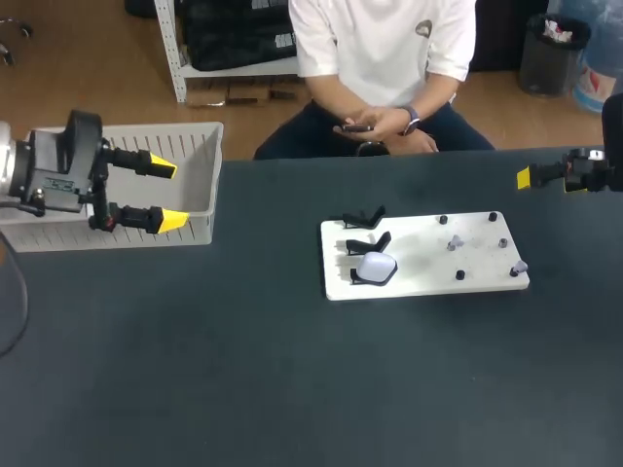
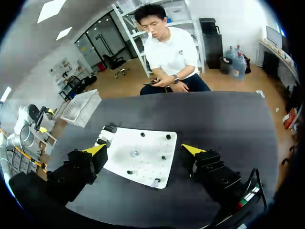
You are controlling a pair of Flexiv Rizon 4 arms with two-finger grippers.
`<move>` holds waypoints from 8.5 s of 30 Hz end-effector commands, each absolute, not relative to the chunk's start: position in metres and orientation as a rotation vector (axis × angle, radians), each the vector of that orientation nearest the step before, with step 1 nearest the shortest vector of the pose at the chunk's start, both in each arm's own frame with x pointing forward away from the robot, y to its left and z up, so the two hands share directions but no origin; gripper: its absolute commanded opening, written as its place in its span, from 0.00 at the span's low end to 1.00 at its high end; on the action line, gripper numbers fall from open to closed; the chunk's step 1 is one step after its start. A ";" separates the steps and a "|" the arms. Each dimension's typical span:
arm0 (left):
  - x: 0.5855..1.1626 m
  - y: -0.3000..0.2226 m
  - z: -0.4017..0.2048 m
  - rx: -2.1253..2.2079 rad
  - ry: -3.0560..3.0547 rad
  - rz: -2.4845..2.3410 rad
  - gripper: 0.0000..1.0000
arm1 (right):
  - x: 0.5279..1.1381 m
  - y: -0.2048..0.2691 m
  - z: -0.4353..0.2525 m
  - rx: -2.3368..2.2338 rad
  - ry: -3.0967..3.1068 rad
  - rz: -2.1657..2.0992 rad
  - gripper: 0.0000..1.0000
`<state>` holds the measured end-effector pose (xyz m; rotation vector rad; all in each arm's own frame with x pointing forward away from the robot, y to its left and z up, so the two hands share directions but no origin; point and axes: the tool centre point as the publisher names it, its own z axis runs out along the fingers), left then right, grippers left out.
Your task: Pick up each earbud case from the left stands, insert the matching earbuds, close the lid, and place the case in the box.
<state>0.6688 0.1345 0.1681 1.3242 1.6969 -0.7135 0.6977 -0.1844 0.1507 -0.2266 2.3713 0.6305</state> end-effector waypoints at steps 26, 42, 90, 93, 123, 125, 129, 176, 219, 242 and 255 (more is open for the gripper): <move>0.646 -0.020 0.088 1.407 1.759 -0.820 1.00 | 0.699 -0.185 0.150 -0.228 2.372 0.631 1.00; 0.644 -0.028 0.081 1.404 1.809 -0.788 1.00 | 0.699 -0.185 0.150 -0.228 2.372 0.631 1.00; 0.665 -0.108 0.016 1.464 1.710 -0.890 0.74 | 0.699 -0.185 0.150 -0.228 2.372 0.631 1.00; 0.665 -0.109 0.015 1.463 1.709 -0.895 0.71 | 0.699 -0.185 0.150 -0.228 2.372 0.631 1.00; 0.668 -0.127 0.013 1.472 1.678 -0.936 0.46 | 0.699 -0.185 0.150 -0.228 2.372 0.631 1.00; 0.668 -0.127 0.013 1.473 1.676 -0.937 0.46 | 0.699 -0.185 0.150 -0.228 2.372 0.631 1.00; 0.669 -0.127 0.012 1.472 1.678 -0.940 0.44 | 0.699 -0.185 0.150 -0.228 2.372 0.631 1.00; 0.669 -0.117 0.055 1.437 1.609 -0.994 0.00 | 0.699 -0.185 0.150 -0.228 2.372 0.631 1.00; 0.697 -0.184 0.129 1.538 1.409 -0.834 0.00 | 0.683 -0.076 0.134 -0.543 2.429 0.693 1.00; 0.686 -0.183 0.122 1.534 1.402 -0.896 0.00 | 0.692 -0.078 0.139 -0.551 2.415 0.690 1.00; 0.676 -0.164 0.138 1.448 1.326 -1.015 0.00 | 0.686 -0.107 0.143 -0.474 2.454 0.584 1.00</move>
